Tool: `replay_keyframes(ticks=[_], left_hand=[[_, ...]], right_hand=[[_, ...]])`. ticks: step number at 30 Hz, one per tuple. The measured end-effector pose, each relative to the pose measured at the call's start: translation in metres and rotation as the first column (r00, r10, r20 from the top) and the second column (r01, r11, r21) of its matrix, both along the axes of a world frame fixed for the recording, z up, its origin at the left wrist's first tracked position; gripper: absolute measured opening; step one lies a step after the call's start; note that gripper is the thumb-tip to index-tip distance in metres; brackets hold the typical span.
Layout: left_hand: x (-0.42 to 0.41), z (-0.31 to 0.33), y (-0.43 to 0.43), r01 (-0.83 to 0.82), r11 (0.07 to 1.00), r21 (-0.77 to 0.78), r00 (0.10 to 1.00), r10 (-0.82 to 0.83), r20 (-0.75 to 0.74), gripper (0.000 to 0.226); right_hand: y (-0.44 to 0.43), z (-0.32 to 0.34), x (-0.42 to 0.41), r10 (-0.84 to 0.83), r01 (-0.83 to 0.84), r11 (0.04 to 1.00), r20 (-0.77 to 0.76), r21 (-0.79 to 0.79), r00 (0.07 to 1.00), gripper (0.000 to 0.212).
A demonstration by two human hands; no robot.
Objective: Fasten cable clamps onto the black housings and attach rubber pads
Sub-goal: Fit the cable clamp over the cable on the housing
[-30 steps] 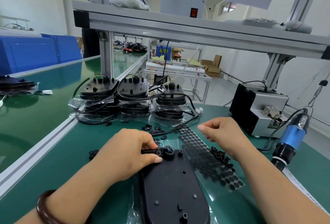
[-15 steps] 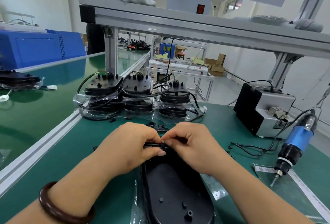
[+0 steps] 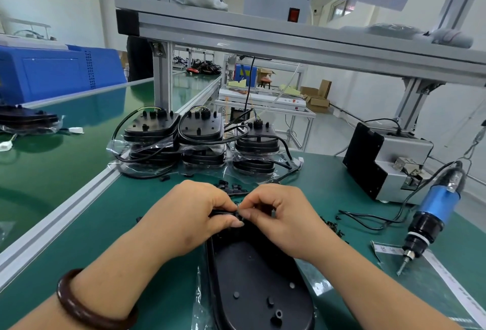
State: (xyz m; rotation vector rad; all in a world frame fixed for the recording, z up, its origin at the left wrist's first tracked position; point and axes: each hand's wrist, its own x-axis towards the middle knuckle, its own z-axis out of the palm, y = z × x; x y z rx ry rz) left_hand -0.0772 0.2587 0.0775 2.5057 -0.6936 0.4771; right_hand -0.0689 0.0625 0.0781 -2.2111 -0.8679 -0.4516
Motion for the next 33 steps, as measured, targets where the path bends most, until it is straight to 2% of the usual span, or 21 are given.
replay_keyframes(ticks=[8,11,15,22,26,28,30,33], left_hand=[[0.0,0.001,0.0,0.035,0.999,0.006,0.999,-0.035,0.035,0.017],[0.0,0.002,-0.001,0.048,0.999,0.02,0.997,-0.049,0.06,0.017],[0.001,0.001,0.0,0.057,0.998,0.038,0.995,-0.06,0.075,0.018],[0.004,-0.001,0.004,0.091,0.995,0.04,0.995,-0.093,0.032,0.019],[0.006,-0.004,0.005,0.086,0.996,-0.037,0.996,-0.087,-0.022,0.014],[0.007,-0.006,0.004,0.091,0.989,-0.118,0.994,-0.098,-0.056,0.01],[0.006,-0.007,0.003,0.099,0.97,-0.221,0.985,-0.127,-0.114,0.016],[0.007,-0.006,0.005,0.108,0.954,-0.279,0.971,-0.161,-0.177,0.017]], right_hand=[[0.001,-0.001,-0.001,0.072,-0.07,0.997,0.084,-0.028,0.994,0.012],[0.002,-0.004,-0.001,0.059,-0.062,0.998,0.085,0.03,0.995,0.011],[0.004,-0.008,0.0,0.042,-0.044,0.994,0.027,0.102,0.999,0.011],[-0.003,-0.007,0.002,0.176,-0.17,0.98,-0.047,0.104,0.983,0.007],[-0.007,-0.011,0.005,0.198,-0.174,0.969,-0.129,0.178,0.972,0.009],[-0.006,-0.014,0.005,0.21,-0.155,0.951,-0.193,0.266,0.958,0.01],[-0.002,-0.015,0.004,0.21,-0.123,0.935,-0.241,0.332,0.947,0.009],[0.0,-0.015,0.006,0.166,-0.093,0.95,-0.231,0.299,0.959,0.015]])
